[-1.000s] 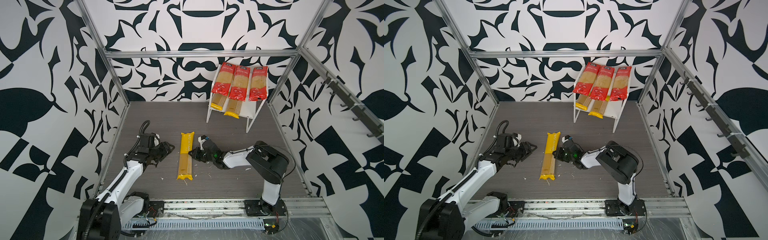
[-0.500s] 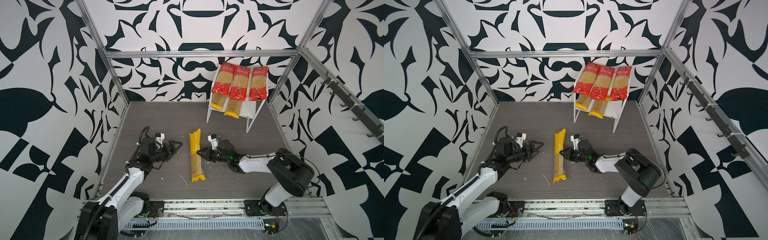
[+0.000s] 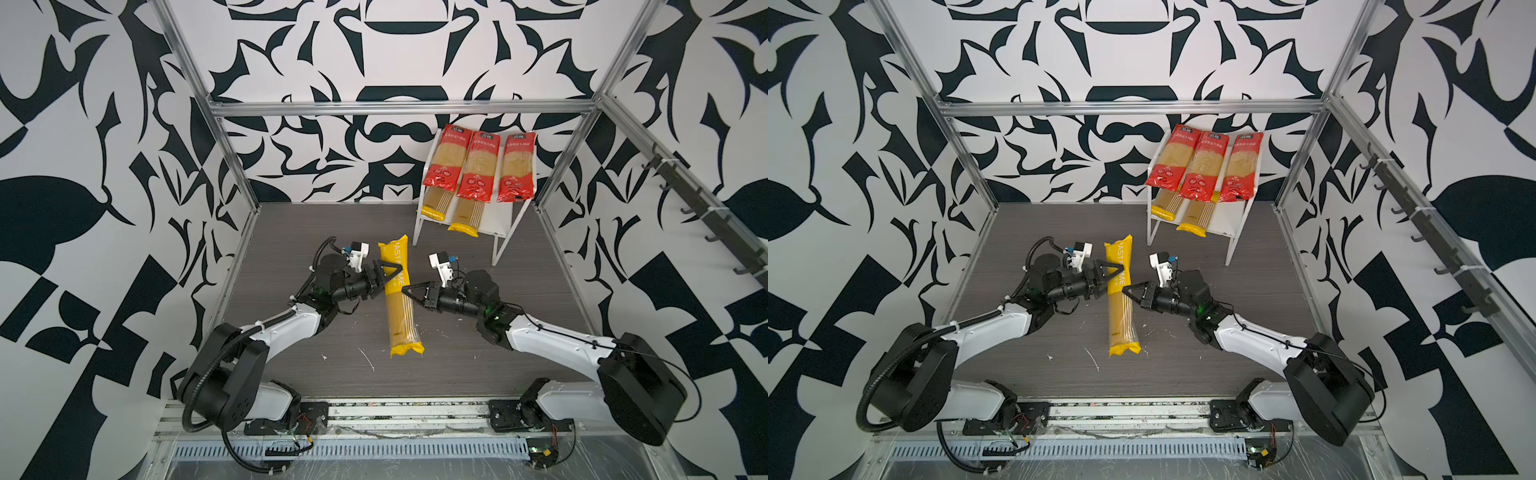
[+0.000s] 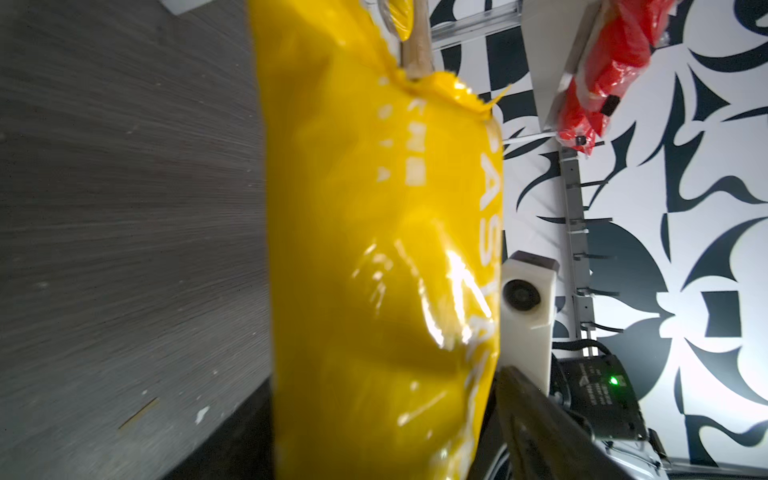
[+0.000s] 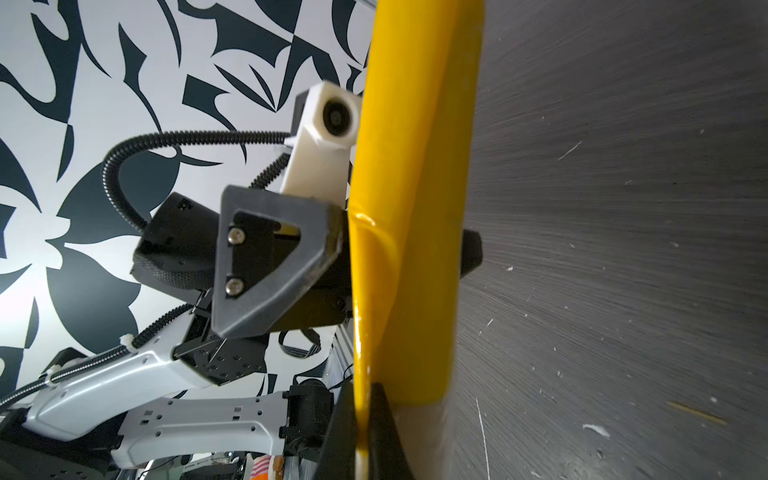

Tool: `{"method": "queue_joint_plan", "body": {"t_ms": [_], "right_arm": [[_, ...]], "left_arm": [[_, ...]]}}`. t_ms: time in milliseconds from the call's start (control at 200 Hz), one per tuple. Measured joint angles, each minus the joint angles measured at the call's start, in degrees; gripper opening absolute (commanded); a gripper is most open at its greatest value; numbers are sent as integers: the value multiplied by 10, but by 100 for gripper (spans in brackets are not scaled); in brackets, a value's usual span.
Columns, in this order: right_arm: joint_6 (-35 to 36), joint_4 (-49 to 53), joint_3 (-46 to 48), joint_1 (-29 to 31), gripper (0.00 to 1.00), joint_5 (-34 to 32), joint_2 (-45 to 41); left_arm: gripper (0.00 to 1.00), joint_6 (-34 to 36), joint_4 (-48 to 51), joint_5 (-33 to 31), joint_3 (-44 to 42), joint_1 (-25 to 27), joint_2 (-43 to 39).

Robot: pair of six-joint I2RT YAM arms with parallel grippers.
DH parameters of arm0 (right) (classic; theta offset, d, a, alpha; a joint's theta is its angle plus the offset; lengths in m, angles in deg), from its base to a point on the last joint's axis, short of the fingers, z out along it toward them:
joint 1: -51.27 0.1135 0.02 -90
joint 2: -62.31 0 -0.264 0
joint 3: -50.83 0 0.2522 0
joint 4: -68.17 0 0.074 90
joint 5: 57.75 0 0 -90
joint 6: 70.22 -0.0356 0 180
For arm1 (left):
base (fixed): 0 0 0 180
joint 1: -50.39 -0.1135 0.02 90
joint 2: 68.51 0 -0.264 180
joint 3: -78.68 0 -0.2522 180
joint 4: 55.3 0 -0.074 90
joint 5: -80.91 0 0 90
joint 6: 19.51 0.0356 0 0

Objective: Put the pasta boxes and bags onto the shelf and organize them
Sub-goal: 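Lift the bag upright with the right gripper while the left grips its top, then carry the upright bag toward the shelf's lower tier with both grippers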

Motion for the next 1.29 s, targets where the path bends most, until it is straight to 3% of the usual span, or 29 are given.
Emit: {"method": "queue_joint_plan", "body": {"t_ms": [225,470,610,695,910,1295], "right_arm": [[-51,-21,22,-28,2,6,-20],[-77,-65,68,-40,46,-16,-71],[-57,-34,101,-39,67,-45,-136],[-35,5,119,-34,74,-66,-180],[26,123,125,-3,77,-121,-244],[37,165,182,1,79,-187,-288]], "left_arm": [[37,-36,-73,29,30,5,63],[24,-44,-59,39,62,9,92],[21,-43,-19,21,89,9,97],[21,-43,3,1,112,10,107],[21,-58,15,-38,158,22,144],[21,-63,40,-59,192,53,176]]}}
